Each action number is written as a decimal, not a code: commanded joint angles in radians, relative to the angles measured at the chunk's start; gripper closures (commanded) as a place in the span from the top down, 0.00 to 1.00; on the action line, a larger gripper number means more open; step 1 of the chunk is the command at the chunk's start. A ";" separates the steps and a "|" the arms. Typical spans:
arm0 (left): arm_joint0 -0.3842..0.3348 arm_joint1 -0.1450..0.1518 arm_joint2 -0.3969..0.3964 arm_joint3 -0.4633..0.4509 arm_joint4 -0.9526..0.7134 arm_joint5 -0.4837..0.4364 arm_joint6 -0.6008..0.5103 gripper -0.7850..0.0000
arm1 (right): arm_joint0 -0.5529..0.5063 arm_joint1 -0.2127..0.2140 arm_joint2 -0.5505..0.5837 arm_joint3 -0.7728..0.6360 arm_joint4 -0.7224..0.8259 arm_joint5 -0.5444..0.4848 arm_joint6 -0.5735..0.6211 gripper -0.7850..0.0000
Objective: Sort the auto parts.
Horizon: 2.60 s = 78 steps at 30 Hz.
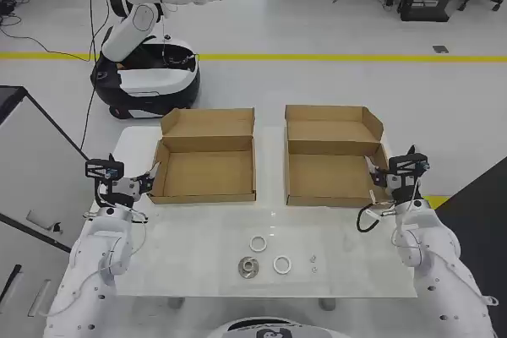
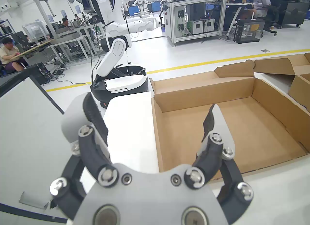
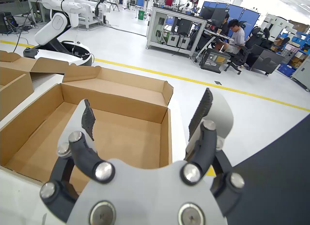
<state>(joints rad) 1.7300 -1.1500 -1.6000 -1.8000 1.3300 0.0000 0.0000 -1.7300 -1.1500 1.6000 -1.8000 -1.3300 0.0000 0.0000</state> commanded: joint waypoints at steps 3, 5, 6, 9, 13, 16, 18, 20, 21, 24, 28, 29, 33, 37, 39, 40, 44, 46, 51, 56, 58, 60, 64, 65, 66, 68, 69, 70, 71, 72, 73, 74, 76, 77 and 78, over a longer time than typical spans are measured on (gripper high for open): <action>0.000 0.000 0.000 0.000 0.000 0.000 0.000 1.00 | 0.000 0.000 0.000 0.000 0.000 0.000 0.000 1.00; 0.000 0.000 0.000 0.000 0.000 0.000 0.000 1.00 | 0.000 0.000 0.000 0.000 0.000 0.000 0.000 1.00; 0.000 0.000 0.000 0.000 0.000 0.000 0.000 1.00 | 0.000 0.000 0.000 0.000 0.000 0.000 0.000 1.00; 0.000 0.000 0.000 0.000 0.000 0.000 0.000 1.00 | 0.004 0.004 0.024 -0.009 -0.042 -0.018 -0.013 1.00; 0.000 0.000 0.000 0.000 0.000 0.000 0.000 1.00 | 0.002 0.016 0.075 -0.059 -0.082 -0.127 0.057 1.00; 0.000 0.000 0.000 0.000 0.000 0.000 0.000 1.00 | 0.000 0.026 0.123 -0.131 -0.055 -0.259 0.149 1.00; 0.000 0.000 0.000 0.000 0.000 0.000 0.000 1.00 | 0.004 0.034 0.154 -0.182 -0.041 -0.352 0.215 1.00; 0.000 0.000 0.000 0.000 0.000 0.000 0.000 1.00 | 0.013 0.041 0.177 -0.231 -0.015 -0.449 0.277 1.00; 0.000 0.000 0.000 0.000 0.000 0.000 0.000 1.00 | 0.019 0.044 0.186 -0.251 0.001 -0.487 0.312 1.00; 0.000 0.000 0.000 0.000 0.000 0.000 0.000 1.00 | 0.050 0.056 0.201 -0.312 0.022 -0.626 0.410 1.00; 0.000 0.000 0.000 0.000 0.000 0.000 0.000 1.00 | 0.102 0.070 0.191 -0.356 0.071 -0.765 0.529 1.00; 0.000 0.000 0.000 0.000 0.000 0.000 0.000 1.00 | 0.117 0.073 0.185 -0.362 0.083 -0.787 0.562 1.00; 0.000 0.000 0.000 0.000 0.000 0.000 0.000 1.00 | 0.181 0.086 0.140 -0.373 0.152 -0.867 0.702 1.00; 0.000 0.000 0.000 0.000 0.000 0.000 0.000 1.00 | 0.249 0.098 0.075 -0.377 0.260 -0.899 0.871 1.00; 0.000 0.000 0.000 0.000 0.000 0.000 0.000 1.00 | 0.279 0.107 0.031 -0.379 0.318 -0.878 0.942 1.00; 0.000 0.000 0.000 0.000 0.000 0.000 0.000 1.00 | 0.290 0.115 0.003 -0.380 0.333 -0.857 0.963 1.00; 0.000 0.000 0.000 0.000 0.000 0.000 0.000 1.00 | 0.346 0.157 -0.111 -0.390 0.399 -0.766 1.054 1.00; 0.000 0.000 0.000 0.000 0.000 0.000 0.000 1.00 | 0.379 0.183 -0.177 -0.393 0.450 -0.710 1.110 1.00; 0.000 0.000 0.000 0.000 0.000 0.000 0.000 1.00 | 0.498 0.255 -0.350 -0.398 0.573 -0.566 1.255 1.00; 0.000 0.000 0.000 0.000 0.000 0.000 0.000 1.00 | 0.621 0.326 -0.513 -0.386 0.643 -0.473 1.347 1.00; 0.000 0.000 0.000 0.000 0.000 0.000 0.000 1.00 | 0.663 0.352 -0.579 -0.383 0.664 -0.450 1.370 1.00; 0.000 0.000 0.000 0.000 0.000 0.000 0.000 1.00 | 0.701 0.377 -0.638 -0.380 0.685 -0.432 1.388 1.00; 0.000 0.000 0.000 0.000 0.000 0.000 0.000 1.00 | 0.765 0.415 -0.723 -0.378 0.754 -0.398 1.422 1.00; 0.000 0.000 0.000 0.000 0.000 0.000 0.000 1.00 | 0.779 0.422 -0.741 -0.378 0.767 -0.391 1.430 1.00; 0.000 0.000 0.000 0.000 0.000 0.000 0.000 1.00 | 0.791 0.429 -0.758 -0.379 0.779 -0.383 1.437 1.00; 0.000 0.000 0.000 0.000 0.000 0.000 0.000 1.00 | 0.813 0.442 -0.788 -0.378 0.795 -0.371 1.449 1.00; 0.000 0.000 0.000 0.000 0.000 0.000 0.000 1.00 | 0.821 0.448 -0.803 -0.376 0.801 -0.367 1.453 1.00; 0.000 0.000 0.000 0.000 0.000 0.000 0.000 1.00 | 0.828 0.453 -0.817 -0.375 0.805 -0.364 1.456 1.00; 0.000 0.000 0.000 0.000 0.000 0.000 0.000 1.00 | 0.831 0.456 -0.826 -0.373 0.807 -0.362 1.458 1.00; 0.000 0.000 0.000 0.000 0.000 0.000 0.000 1.00 | 0.835 0.461 -0.839 -0.370 0.812 -0.360 1.460 1.00; 0.000 0.000 0.000 0.000 0.000 0.000 0.000 1.00 | 0.838 0.465 -0.854 -0.367 0.814 -0.360 1.460 1.00; 0.000 0.000 0.000 0.000 0.000 0.000 0.000 1.00 | 0.840 0.467 -0.861 -0.365 0.812 -0.361 1.459 1.00; 0.000 0.000 0.000 0.000 0.000 0.000 0.000 1.00 | 0.840 0.470 -0.879 -0.352 0.806 -0.364 1.456 1.00; 0.000 0.000 0.000 0.000 0.000 0.000 0.000 1.00 | 0.838 0.470 -0.886 -0.345 0.806 -0.365 1.455 1.00; 0.000 0.000 0.000 0.000 0.000 0.000 0.000 1.00 | 0.835 0.468 -0.893 -0.339 0.805 -0.366 1.453 1.00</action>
<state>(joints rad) 1.7300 -1.1500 -1.6000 -1.8000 1.3300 0.0000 0.0000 -0.8925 -0.6802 0.7120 -2.1438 -0.5248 -0.3653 1.4546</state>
